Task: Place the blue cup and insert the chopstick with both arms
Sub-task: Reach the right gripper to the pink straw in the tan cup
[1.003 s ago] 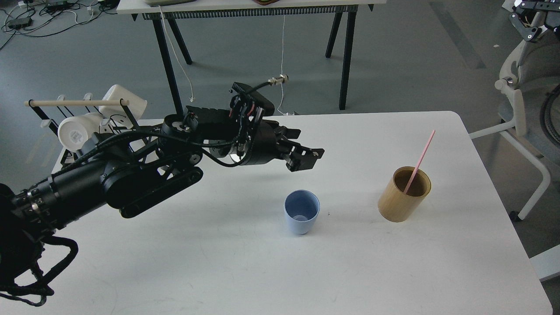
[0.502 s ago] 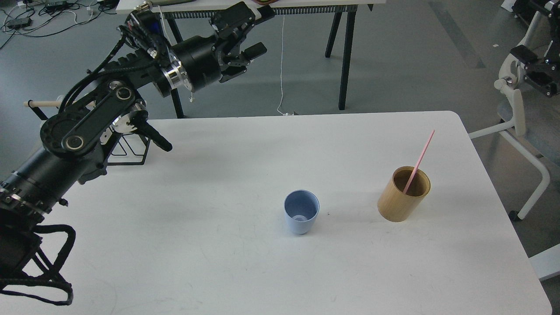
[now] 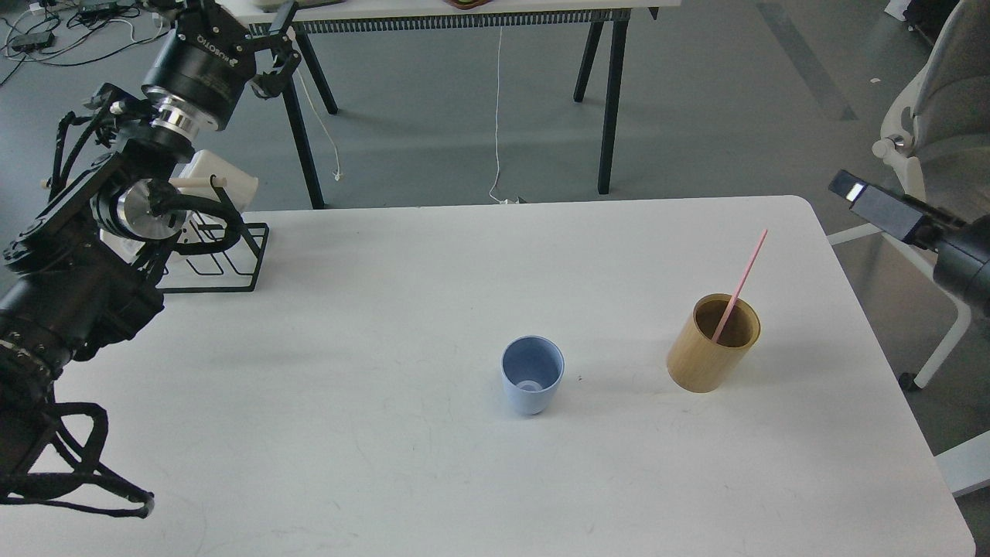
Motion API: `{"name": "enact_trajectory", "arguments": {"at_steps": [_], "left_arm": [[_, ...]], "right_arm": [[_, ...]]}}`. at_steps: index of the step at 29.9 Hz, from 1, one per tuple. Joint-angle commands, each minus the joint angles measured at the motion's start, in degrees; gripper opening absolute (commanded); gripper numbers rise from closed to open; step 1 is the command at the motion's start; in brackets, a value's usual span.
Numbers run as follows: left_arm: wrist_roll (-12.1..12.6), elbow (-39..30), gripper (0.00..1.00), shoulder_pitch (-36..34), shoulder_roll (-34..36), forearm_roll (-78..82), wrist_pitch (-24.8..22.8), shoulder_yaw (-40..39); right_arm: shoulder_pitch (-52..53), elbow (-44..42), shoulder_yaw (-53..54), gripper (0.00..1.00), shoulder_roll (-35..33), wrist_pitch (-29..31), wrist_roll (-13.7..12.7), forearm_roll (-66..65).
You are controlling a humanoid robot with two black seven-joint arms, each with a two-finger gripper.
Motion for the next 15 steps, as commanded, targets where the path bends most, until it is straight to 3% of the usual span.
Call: {"name": "enact_trajectory", "arguments": {"at_steps": [1, 3, 5, 15], "left_arm": [[7.1, 4.8, 1.00, 0.0, -0.4, -10.3, 0.0, -0.1], [9.0, 5.3, 1.00, 0.0, -0.4, -11.7, 0.0, -0.4], [9.3, 5.3, 1.00, -0.1, -0.3, -12.0, 0.0, -0.4], [8.6, 5.3, 1.00, 0.0, 0.1, -12.1, 0.0, -0.1]], "right_arm": [[0.0, -2.1, -1.7, 0.99, 4.7, -1.1, -3.3, -3.5], [-0.2, -3.9, -1.7, 0.98, 7.2, -1.1, -3.9, -3.5], [-0.8, -6.5, -1.7, 0.92, 10.1, -1.1, -4.0, -3.5], [-1.8, -12.8, -3.7, 0.61, 17.8, -1.1, -5.1, -8.8]]}}
